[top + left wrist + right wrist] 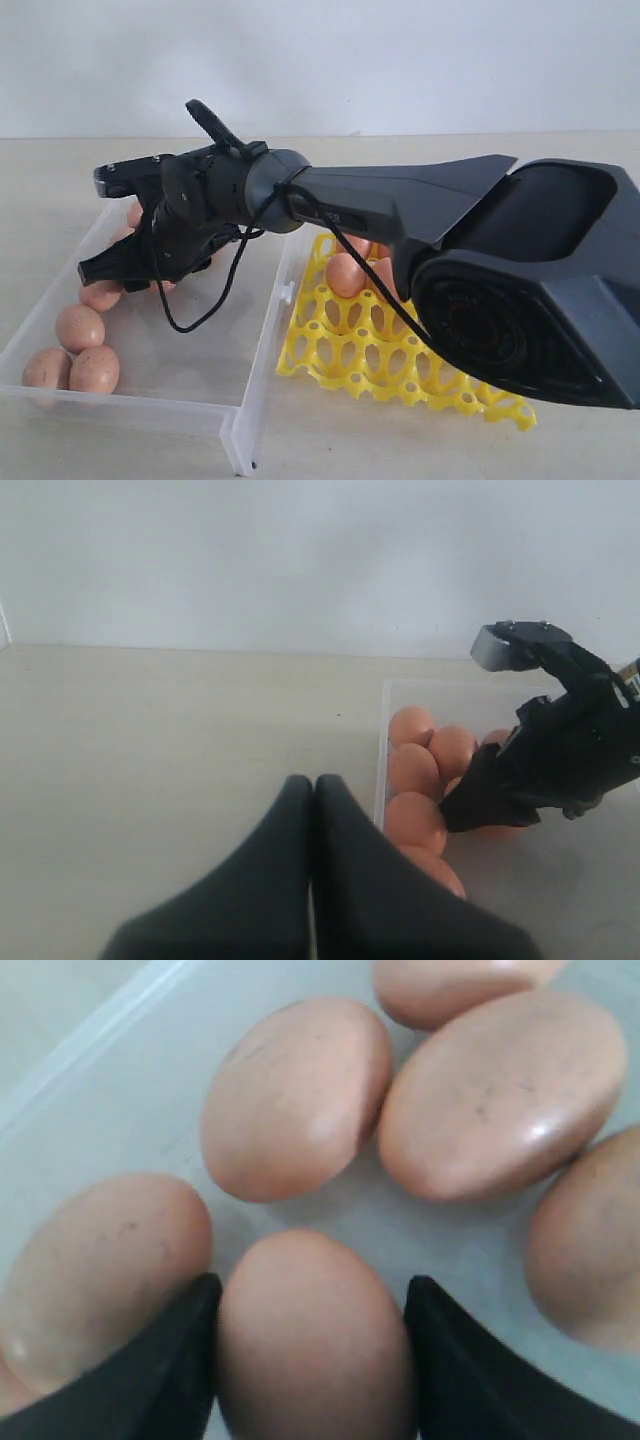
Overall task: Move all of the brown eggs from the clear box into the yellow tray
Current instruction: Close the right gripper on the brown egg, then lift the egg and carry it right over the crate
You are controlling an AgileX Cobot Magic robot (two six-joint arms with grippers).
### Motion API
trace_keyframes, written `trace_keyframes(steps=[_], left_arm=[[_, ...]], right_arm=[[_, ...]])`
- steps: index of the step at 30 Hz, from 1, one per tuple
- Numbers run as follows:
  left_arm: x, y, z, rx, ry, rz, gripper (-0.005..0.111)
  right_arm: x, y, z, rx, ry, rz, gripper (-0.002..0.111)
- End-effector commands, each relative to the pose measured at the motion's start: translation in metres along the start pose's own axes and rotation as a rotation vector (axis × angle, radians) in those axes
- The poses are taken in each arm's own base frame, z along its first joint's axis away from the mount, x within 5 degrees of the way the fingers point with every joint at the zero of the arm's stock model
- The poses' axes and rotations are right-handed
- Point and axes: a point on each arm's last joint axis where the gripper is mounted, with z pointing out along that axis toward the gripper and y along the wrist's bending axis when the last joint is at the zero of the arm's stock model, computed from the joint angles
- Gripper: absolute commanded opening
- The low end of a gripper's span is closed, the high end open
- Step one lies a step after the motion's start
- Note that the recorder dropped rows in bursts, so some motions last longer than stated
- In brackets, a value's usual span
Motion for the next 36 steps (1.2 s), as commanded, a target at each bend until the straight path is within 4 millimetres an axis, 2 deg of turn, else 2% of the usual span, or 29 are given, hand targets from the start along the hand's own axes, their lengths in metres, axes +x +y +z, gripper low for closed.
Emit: trace_keyframes(steps=[1,12,18,21,25,31,36], left_arm=[[-0.001,0.0,0.0,0.0,-0.001,-0.005,-0.004],[-0.001,0.0,0.0,0.0,-0.001,-0.005,-0.004],[-0.001,0.0,0.0,0.0,-0.001,-0.005,-0.004],[-0.001,0.0,0.0,0.0,-0.001,-0.005,-0.004],[-0.001,0.0,0.0,0.0,-0.001,-0.005,-0.004],[-0.001,0.0,0.0,0.0,-0.001,-0.005,-0.004],[-0.001,0.0,0.0,0.0,-0.001,-0.005,-0.004]], right_arm=[[-0.01,0.005,-0.014,-0.015,-0.033,0.165,0.0],[-0.035,0.007,-0.057,-0.028,-0.169,0.263,0.0],[-0.025,0.002,-0.077,-0.063,-0.33,0.244,0.0],[-0.012,-0.004,-0.092,-0.091,-0.465,0.243,0.0],[0.014,-0.029,-0.114,-0.061,-0.547,0.263,0.0],[0.048,-0.053,-0.165,0.089,-0.6,-0.006,0.0],[0.085,-0.09,-0.2,0.216,-0.629,0.069,0.0]])
